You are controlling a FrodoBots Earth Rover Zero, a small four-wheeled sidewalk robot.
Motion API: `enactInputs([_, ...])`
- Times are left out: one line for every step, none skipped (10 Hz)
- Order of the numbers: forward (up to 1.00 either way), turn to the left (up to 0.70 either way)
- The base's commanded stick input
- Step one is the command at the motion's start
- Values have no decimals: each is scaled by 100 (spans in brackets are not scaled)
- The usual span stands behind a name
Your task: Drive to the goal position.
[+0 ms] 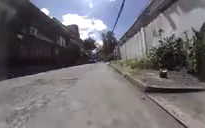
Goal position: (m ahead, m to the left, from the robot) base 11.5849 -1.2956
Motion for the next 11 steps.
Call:
enactInputs([100, 0])
enactInputs([100, 0])
enactInputs([100, 1])
enactInputs([100, -13])
enactInputs([100, -36])
enactInputs([100, -33])
enactInputs([100, -5])
enactInputs([100, 0])
enactInputs([100, 0])
enactInputs([100, 3])
enactInputs([100, 1])
